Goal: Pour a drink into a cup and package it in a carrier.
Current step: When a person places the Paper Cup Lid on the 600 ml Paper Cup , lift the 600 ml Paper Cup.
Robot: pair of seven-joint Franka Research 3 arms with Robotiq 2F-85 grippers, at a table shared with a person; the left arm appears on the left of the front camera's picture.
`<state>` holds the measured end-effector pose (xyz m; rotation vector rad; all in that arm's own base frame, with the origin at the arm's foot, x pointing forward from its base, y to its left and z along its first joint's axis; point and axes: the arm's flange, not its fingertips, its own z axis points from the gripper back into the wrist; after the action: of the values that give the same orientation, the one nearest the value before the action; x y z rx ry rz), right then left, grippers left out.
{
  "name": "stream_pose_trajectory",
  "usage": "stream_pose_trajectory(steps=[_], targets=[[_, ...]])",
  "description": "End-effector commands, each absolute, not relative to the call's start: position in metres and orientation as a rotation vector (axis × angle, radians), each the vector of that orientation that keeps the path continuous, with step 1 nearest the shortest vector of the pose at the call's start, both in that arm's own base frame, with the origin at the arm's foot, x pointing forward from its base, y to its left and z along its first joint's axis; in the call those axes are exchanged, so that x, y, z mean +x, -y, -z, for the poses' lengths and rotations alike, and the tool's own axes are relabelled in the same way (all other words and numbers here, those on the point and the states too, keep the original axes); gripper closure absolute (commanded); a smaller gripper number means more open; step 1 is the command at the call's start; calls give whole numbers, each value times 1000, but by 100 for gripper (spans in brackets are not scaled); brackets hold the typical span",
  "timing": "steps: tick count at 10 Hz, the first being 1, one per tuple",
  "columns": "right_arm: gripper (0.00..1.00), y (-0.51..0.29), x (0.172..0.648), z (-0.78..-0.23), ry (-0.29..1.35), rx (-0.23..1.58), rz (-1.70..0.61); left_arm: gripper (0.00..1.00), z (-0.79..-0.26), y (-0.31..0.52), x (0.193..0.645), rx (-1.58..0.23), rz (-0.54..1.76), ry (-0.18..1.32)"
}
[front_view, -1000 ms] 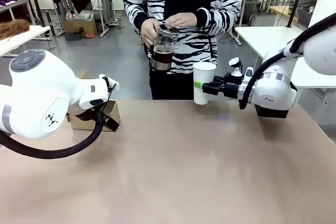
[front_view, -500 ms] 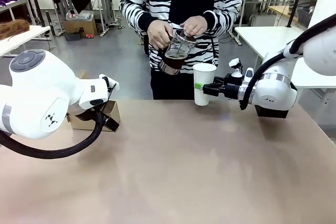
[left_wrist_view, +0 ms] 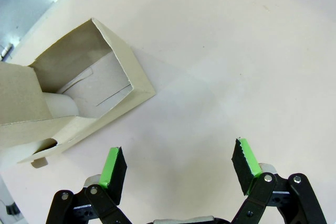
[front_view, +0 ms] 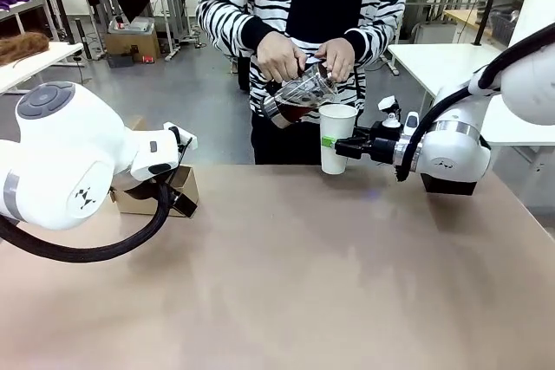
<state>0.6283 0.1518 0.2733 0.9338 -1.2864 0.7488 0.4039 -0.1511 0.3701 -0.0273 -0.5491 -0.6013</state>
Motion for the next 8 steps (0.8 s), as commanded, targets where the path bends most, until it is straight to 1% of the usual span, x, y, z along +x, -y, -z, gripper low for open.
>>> stream_pose_trajectory(steps=[1, 8], targets=[[20, -154, 627, -277, 1292, 940, -730, 0, -370, 151, 404, -29, 602, 550], [20, -154, 627, -277, 1292, 940, -730, 0, -370, 151, 404, -29, 602, 550]])
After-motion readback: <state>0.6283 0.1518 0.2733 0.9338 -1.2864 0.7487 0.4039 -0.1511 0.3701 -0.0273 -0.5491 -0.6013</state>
